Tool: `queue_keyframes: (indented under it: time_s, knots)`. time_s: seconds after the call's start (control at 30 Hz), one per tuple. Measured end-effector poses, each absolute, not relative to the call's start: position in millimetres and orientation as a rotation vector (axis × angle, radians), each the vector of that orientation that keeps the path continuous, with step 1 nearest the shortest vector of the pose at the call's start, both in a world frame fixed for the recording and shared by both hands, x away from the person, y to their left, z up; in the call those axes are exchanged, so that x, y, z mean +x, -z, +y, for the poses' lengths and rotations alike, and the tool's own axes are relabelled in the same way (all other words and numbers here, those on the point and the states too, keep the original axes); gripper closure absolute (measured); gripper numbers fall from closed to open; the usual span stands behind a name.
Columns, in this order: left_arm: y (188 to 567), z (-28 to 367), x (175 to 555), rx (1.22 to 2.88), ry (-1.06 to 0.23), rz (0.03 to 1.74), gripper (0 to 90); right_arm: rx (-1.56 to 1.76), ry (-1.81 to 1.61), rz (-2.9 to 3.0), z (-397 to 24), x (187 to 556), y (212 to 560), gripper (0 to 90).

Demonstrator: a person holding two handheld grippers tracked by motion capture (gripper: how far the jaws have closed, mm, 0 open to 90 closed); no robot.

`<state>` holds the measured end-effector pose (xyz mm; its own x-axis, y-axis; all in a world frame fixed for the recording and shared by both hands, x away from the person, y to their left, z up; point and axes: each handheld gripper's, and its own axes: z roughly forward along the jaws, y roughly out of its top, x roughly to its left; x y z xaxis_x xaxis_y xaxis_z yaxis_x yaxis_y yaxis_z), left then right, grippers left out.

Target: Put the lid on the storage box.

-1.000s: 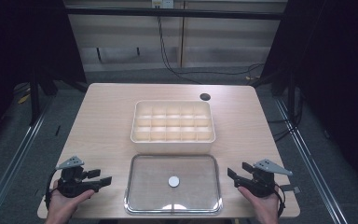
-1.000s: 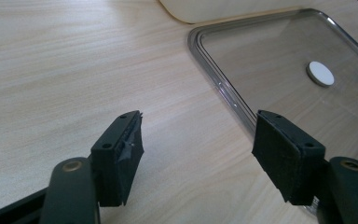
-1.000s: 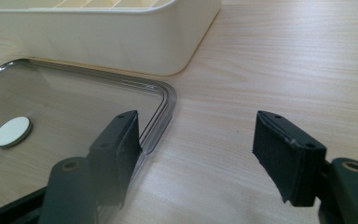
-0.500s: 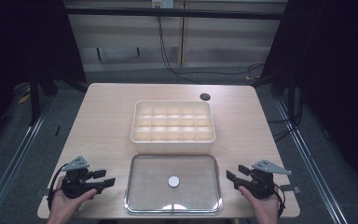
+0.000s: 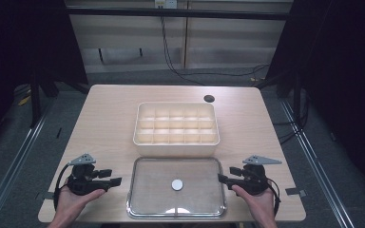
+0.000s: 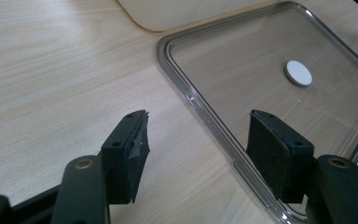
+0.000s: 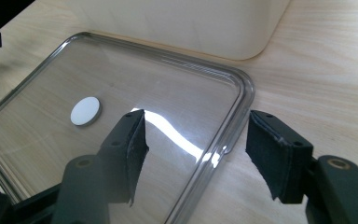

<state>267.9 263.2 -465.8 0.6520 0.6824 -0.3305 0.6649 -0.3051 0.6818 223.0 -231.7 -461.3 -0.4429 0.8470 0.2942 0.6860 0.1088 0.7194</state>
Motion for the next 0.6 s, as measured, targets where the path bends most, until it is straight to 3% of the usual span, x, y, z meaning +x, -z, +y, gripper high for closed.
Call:
queue_keyframes:
  time_s: [0.3, 0.4, 0.6]
  knots:
    - [452.3, 249.7, 286.9, 2.01, 0.003, 1.005, 38.9, 1.559, -1.389, 2.156, -231.7, 242.4, 445.3, 37.1]
    - [453.4, 243.0, 289.7, 2.0, -0.028, 0.997, 43.9, 1.529, -1.297, 2.17, -227.9, 246.4, 443.3, 38.2]
    - [470.3, 232.9, 290.8, 2.046, -0.024, 0.996, 47.0, 1.549, -1.217, 2.203, -222.9, 254.8, 465.7, 43.7]
